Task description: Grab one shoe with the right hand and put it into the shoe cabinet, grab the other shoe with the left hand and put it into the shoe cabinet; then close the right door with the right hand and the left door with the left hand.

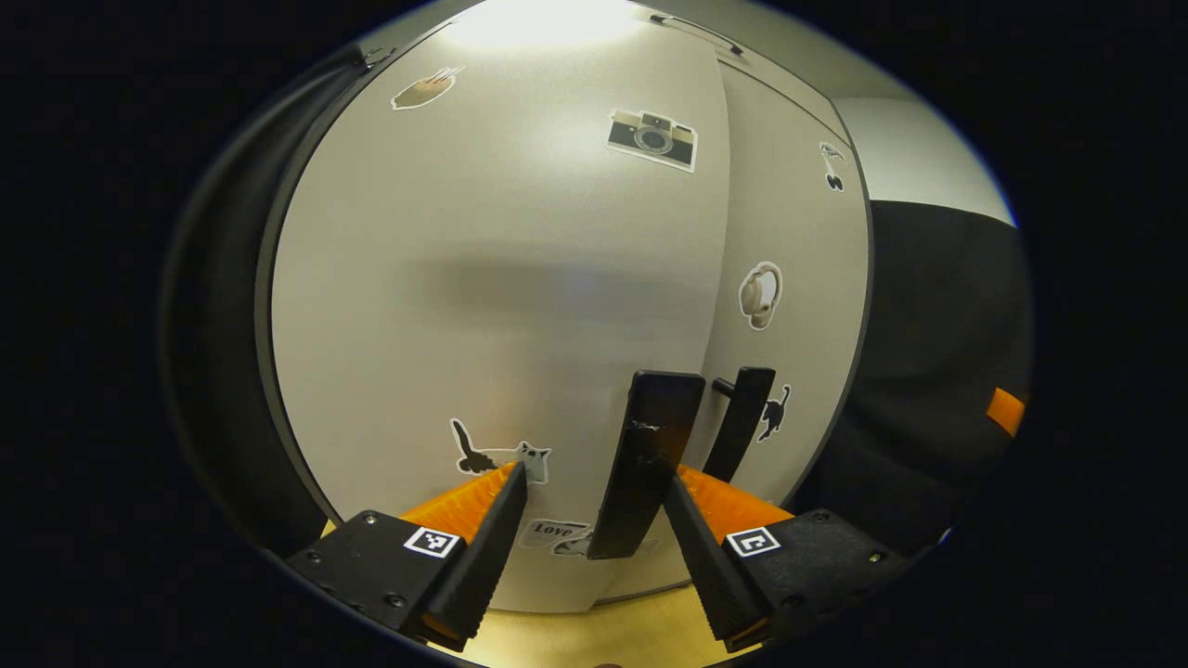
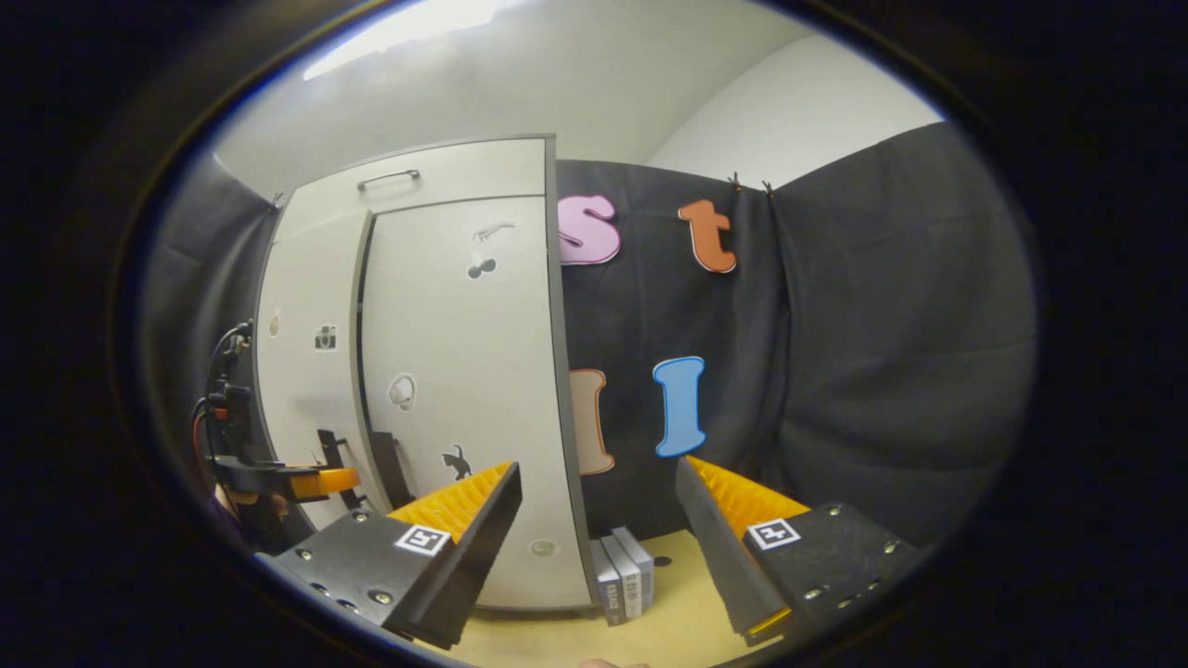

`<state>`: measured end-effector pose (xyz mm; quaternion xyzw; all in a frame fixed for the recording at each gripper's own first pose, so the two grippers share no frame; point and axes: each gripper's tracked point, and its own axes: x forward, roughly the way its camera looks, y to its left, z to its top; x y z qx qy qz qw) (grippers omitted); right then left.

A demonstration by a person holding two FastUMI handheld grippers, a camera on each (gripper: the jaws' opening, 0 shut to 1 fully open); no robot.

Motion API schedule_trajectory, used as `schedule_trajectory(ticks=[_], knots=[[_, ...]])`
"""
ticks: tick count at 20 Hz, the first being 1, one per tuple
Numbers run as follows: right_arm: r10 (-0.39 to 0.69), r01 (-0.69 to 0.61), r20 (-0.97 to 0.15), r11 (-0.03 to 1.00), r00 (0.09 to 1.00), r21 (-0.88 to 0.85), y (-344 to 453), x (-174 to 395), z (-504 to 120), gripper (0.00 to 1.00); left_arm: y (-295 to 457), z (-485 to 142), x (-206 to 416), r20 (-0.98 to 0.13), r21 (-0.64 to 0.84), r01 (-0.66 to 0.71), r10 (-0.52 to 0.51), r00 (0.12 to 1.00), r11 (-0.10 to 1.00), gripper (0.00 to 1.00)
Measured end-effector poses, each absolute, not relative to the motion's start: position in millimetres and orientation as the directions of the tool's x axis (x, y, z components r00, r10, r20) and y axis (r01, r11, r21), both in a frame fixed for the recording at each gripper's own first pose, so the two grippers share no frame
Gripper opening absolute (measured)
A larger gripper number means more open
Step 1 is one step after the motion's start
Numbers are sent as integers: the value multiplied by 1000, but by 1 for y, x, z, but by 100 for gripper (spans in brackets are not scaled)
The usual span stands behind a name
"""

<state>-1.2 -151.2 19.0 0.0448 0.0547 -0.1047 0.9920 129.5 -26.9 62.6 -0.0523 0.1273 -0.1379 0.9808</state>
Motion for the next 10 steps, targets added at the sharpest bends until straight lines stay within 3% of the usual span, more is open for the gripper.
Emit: schedule_trajectory(ticks=[10], knots=[[-172,181,-114,980,978,81,-144,-5,27,100,-28,56,133,-256,-126,247,-272,928,961,88]])
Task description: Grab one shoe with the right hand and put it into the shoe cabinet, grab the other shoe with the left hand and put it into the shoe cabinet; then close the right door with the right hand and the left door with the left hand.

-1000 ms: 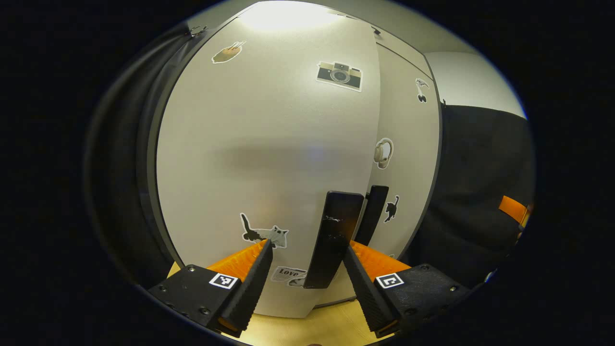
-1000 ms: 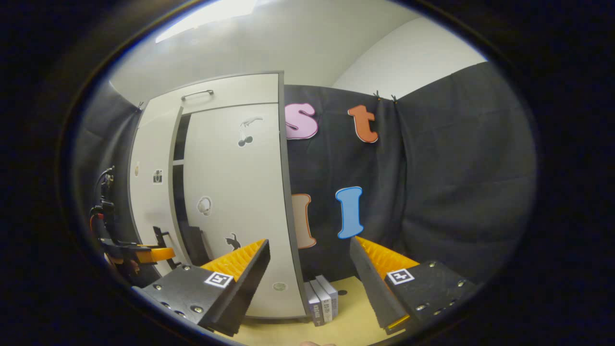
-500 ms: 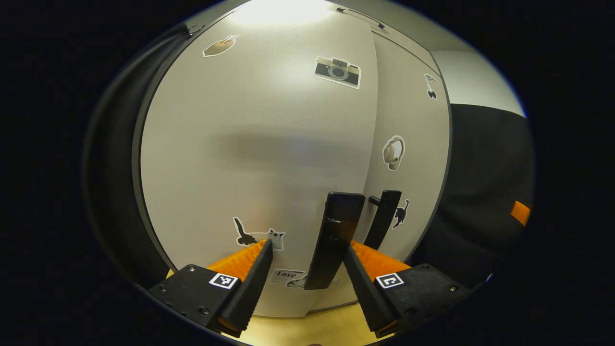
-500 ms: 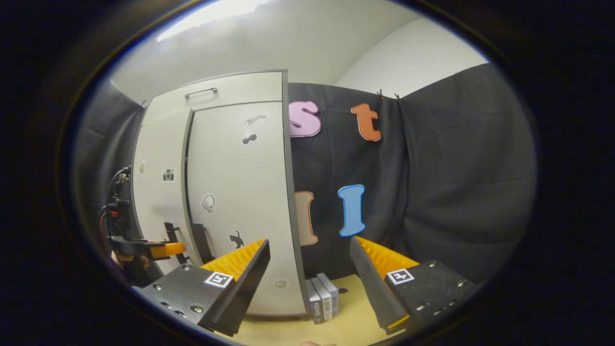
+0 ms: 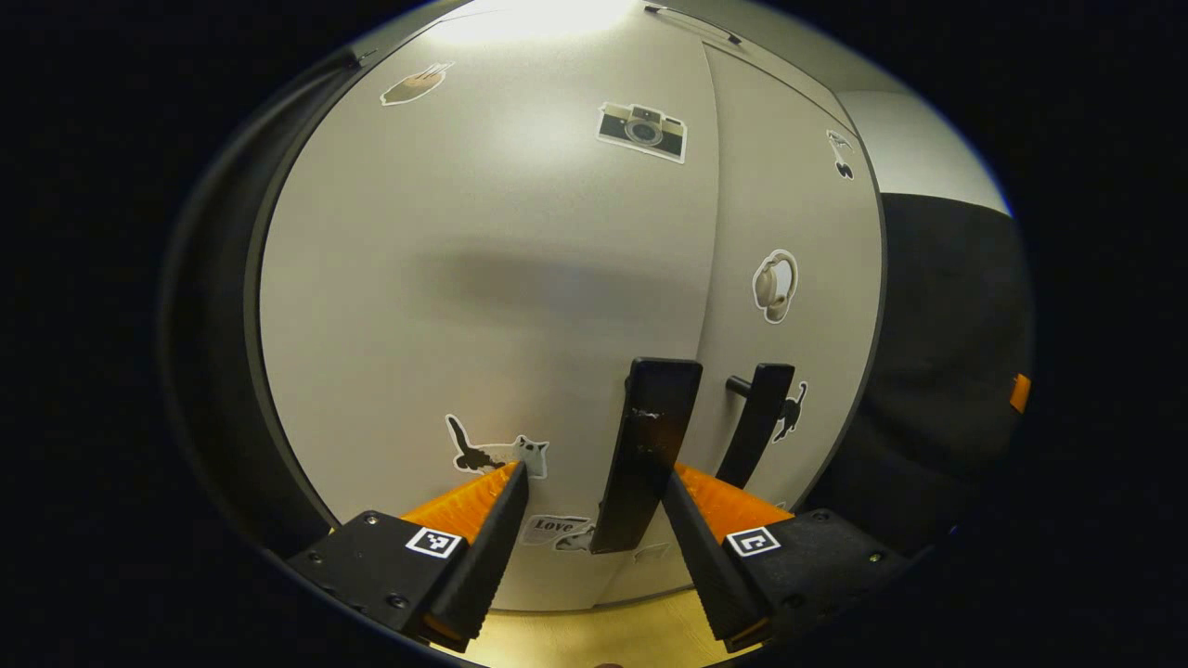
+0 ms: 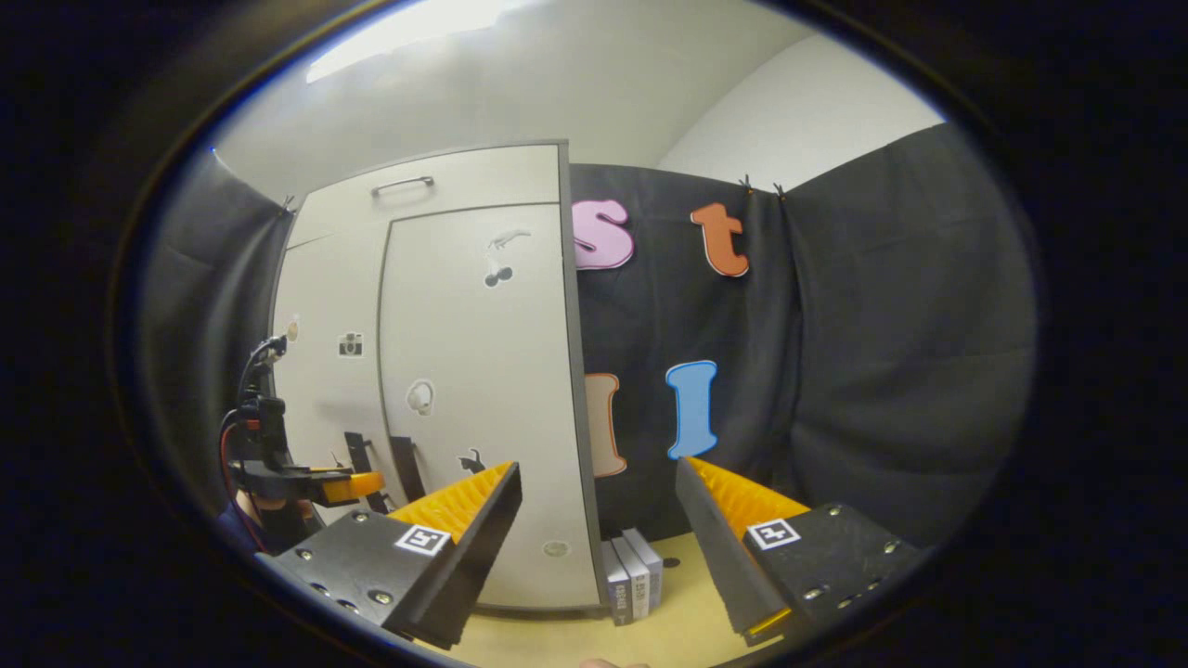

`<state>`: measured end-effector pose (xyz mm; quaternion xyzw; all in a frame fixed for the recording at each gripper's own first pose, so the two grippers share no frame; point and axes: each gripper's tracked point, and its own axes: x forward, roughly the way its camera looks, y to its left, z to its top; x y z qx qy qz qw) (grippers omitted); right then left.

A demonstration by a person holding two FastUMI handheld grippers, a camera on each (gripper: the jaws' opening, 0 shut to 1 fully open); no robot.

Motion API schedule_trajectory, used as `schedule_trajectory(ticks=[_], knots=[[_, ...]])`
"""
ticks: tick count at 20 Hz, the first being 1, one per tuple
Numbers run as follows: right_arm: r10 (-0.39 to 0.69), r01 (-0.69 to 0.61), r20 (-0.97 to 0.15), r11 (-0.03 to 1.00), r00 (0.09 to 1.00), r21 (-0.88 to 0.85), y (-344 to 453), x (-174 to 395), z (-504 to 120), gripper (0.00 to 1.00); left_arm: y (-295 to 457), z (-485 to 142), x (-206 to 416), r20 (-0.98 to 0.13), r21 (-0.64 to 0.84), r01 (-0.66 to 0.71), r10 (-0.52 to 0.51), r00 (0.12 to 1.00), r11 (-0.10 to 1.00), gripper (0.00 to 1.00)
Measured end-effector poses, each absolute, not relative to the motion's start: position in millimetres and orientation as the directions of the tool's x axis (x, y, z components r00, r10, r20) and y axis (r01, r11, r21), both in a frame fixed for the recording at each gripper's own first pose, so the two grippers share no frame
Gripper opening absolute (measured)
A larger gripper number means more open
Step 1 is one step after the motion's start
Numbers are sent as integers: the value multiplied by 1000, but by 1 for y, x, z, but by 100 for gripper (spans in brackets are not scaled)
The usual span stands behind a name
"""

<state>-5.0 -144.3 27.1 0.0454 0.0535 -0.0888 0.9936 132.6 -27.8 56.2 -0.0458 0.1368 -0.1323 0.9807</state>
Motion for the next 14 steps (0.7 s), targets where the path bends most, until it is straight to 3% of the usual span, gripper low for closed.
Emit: schedule_trajectory(ticks=[7,14], knots=[[-156,167,-122,982,980,85,-139,-8,28,100,-32,59,120,-253,-135,253,-280,926,958,87],[-105,114,-100,989,989,90,-114,-9,40,100,-34,114,51,-174,-115,293,-310,935,949,85]])
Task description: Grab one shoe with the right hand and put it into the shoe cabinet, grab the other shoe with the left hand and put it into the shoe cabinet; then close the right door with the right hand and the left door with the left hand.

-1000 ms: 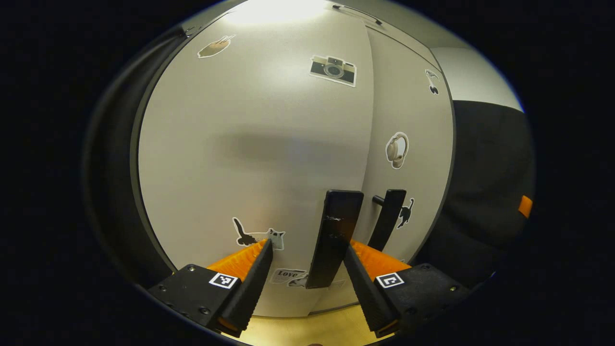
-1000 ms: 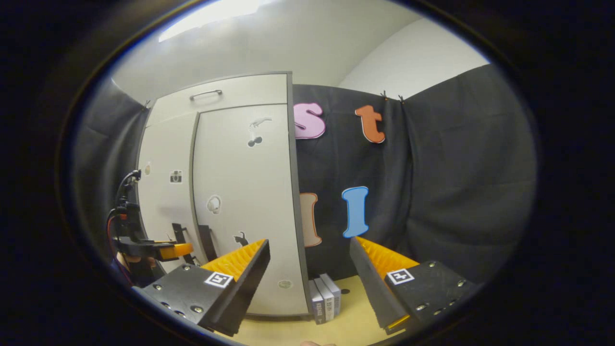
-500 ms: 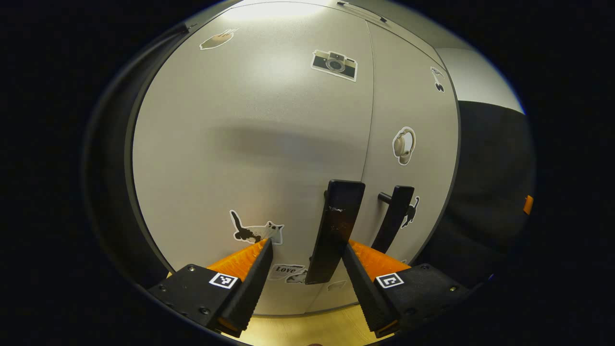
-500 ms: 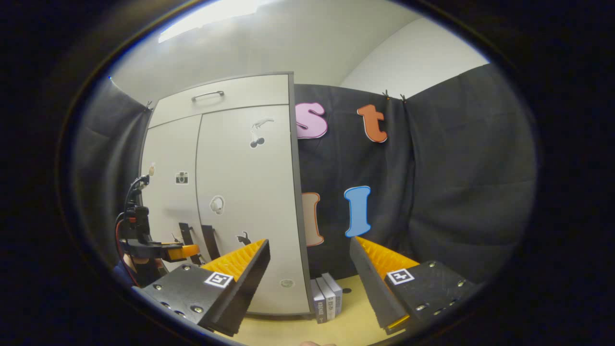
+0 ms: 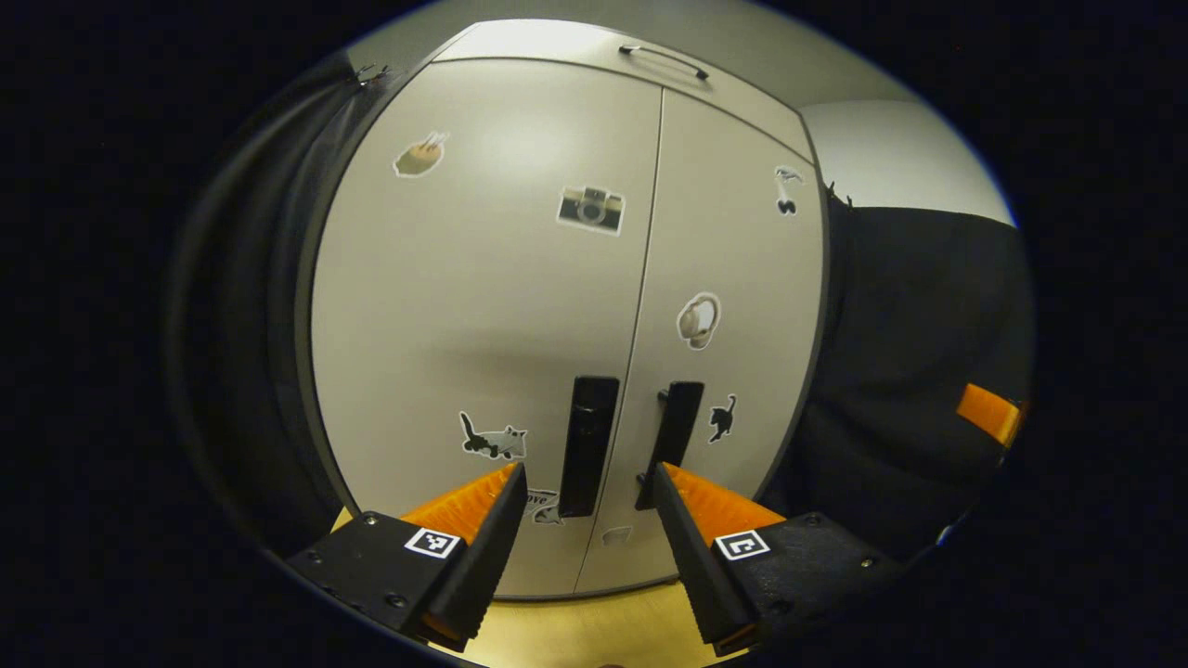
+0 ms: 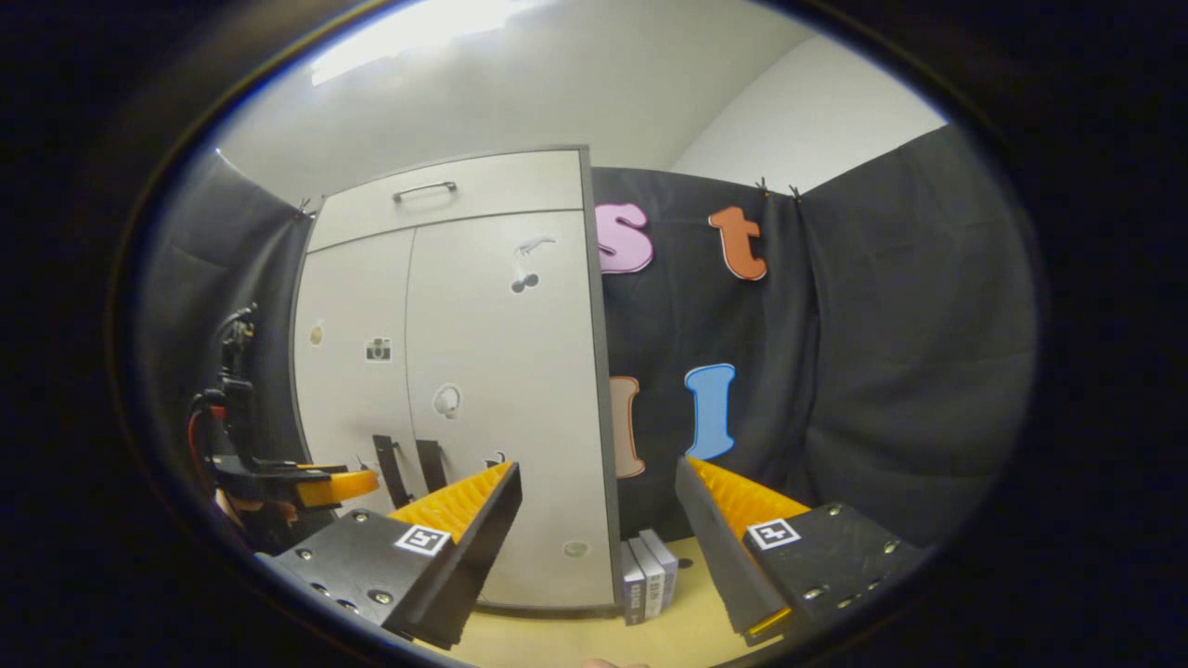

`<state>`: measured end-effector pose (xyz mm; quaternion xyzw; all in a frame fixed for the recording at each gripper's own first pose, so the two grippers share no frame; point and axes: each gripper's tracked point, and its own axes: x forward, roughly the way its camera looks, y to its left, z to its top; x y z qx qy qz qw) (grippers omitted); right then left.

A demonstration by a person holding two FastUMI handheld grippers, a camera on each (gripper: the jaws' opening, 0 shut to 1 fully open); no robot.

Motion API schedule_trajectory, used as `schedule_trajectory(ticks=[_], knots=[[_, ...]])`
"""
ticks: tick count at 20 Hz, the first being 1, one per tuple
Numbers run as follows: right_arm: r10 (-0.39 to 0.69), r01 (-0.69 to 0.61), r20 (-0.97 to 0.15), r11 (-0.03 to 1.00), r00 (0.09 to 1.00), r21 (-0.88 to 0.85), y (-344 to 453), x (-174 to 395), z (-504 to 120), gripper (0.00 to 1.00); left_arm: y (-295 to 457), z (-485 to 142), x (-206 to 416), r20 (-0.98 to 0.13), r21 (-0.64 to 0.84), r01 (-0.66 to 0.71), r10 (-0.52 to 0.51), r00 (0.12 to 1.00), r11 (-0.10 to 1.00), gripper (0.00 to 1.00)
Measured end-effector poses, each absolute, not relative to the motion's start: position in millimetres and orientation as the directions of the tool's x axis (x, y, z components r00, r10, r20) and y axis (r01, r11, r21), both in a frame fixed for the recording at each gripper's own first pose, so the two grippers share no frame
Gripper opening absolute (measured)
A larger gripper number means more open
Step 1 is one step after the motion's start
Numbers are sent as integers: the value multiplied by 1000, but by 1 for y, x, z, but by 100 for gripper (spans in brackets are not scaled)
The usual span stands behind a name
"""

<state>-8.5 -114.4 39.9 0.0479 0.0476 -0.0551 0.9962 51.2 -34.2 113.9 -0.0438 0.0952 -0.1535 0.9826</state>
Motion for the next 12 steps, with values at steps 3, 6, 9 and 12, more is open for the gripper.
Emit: schedule_trajectory(ticks=[3,6,9,12], knots=[[-79,88,-91,992,993,95,-99,-8,43,100,-22,149,19,-116,-80,274,-282,952,958,84],[-41,50,-85,993,996,102,-81,-5,45,100,-7,176,-11,-68,-45,243,-246,967,969,84],[-8,17,-74,994,997,110,-65,-4,48,100,9,192,-34,-22,-35,197,-198,980,980,84],[19,-11,-72,993,997,118,-53,-5,50,100,23,203,-50,7,-20,159,-159,987,987,84]])
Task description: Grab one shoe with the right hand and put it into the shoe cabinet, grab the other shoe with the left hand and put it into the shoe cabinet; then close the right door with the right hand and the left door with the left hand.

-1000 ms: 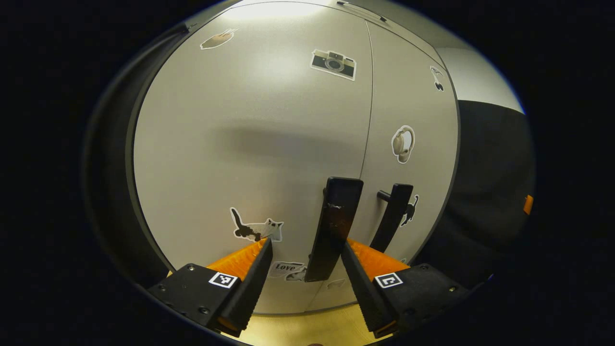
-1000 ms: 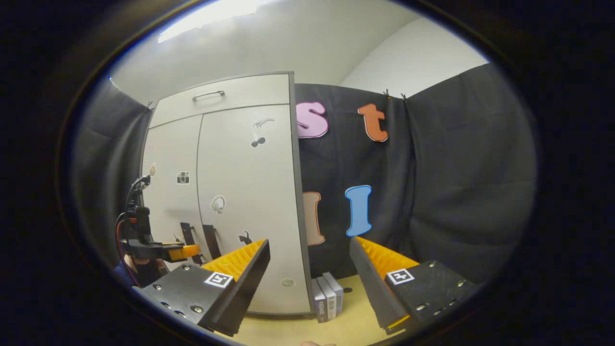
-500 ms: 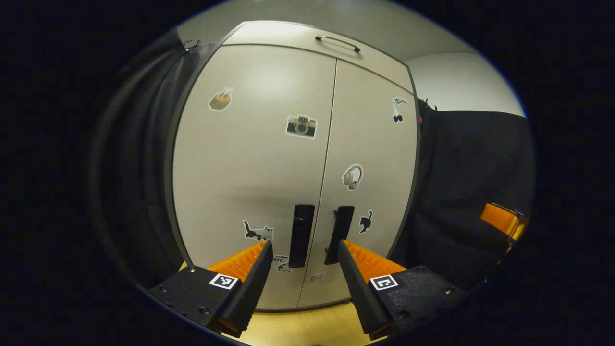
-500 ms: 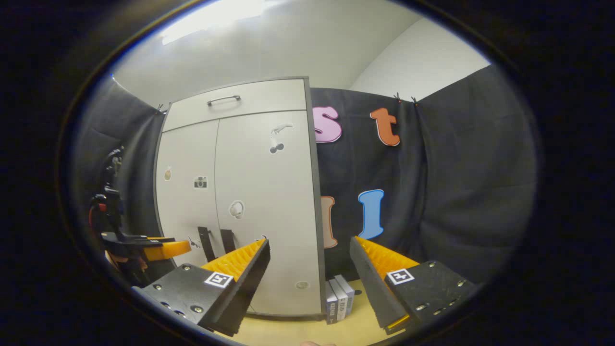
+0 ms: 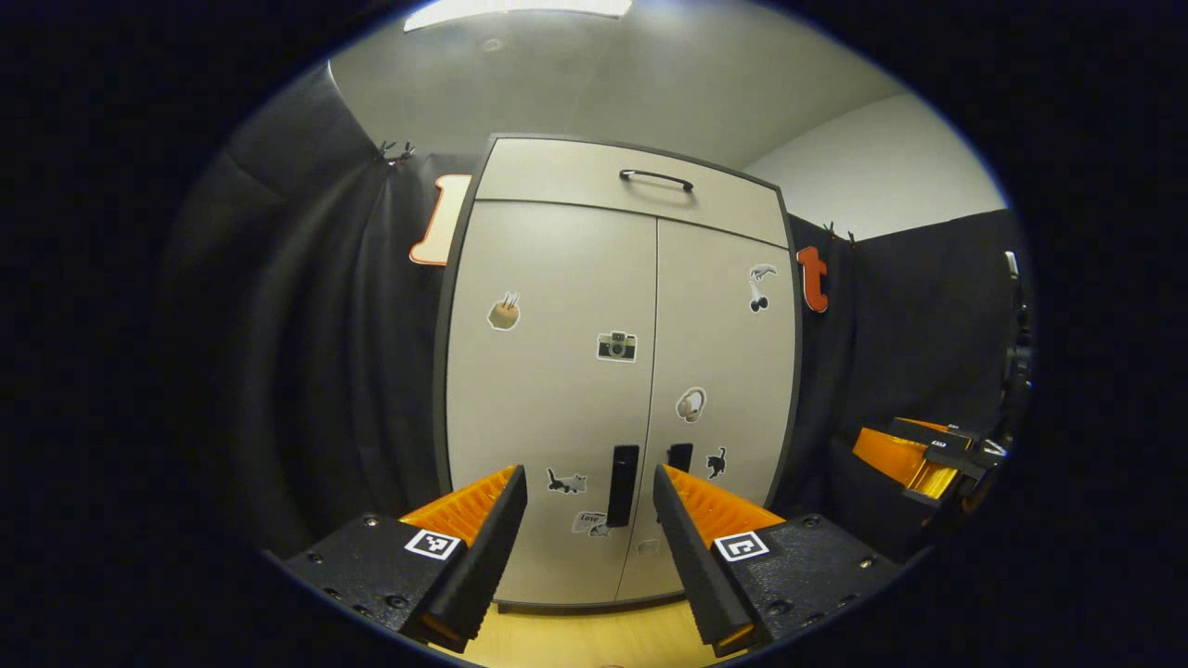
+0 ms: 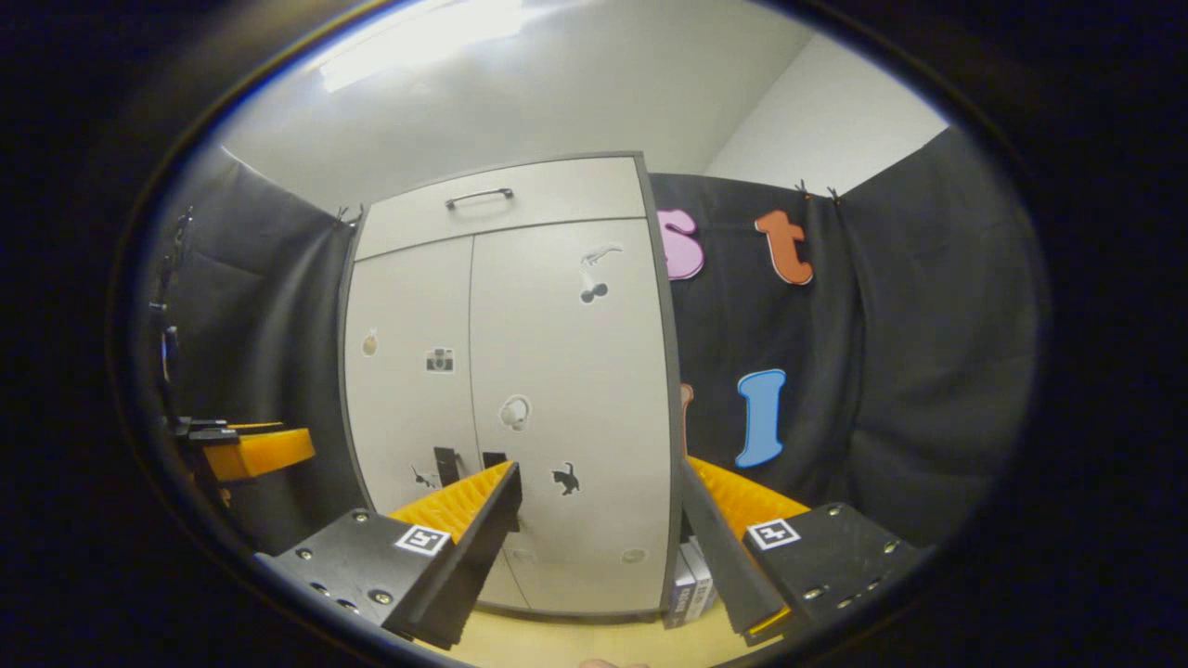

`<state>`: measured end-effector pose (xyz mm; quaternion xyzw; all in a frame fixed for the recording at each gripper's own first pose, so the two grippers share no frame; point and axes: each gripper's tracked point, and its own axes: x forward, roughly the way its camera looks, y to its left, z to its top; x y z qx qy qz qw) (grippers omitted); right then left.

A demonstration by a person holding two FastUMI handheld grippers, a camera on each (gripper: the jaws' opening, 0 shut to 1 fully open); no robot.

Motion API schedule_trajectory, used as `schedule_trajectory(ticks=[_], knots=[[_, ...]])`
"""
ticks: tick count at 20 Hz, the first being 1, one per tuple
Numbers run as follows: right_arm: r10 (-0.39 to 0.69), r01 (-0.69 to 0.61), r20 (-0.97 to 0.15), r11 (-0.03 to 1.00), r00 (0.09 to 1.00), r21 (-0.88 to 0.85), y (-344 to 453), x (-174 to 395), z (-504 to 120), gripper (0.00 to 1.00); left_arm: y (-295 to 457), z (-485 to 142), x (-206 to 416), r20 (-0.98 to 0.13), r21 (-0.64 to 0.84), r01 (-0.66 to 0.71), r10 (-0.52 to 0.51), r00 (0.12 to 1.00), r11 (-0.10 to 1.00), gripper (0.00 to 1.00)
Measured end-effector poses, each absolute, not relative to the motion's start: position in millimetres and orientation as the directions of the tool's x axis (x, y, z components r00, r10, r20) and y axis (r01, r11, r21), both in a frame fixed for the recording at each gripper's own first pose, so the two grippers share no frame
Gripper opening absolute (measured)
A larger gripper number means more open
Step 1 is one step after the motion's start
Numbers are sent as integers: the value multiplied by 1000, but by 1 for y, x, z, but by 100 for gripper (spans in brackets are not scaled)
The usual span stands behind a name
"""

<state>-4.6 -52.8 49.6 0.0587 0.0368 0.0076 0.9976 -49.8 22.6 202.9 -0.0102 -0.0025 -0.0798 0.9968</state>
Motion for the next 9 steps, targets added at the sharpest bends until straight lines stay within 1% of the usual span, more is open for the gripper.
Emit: schedule_trajectory(ticks=[3,9], knots=[[22,-14,-65,993,998,114,-48,-7,50,100,30,205,-60,26,-36,145,-144,989,989,84],[25,-19,-59,993,998,115,-41,-11,52,100,40,201,-62,13,-49,137,-136,991,989,84]])
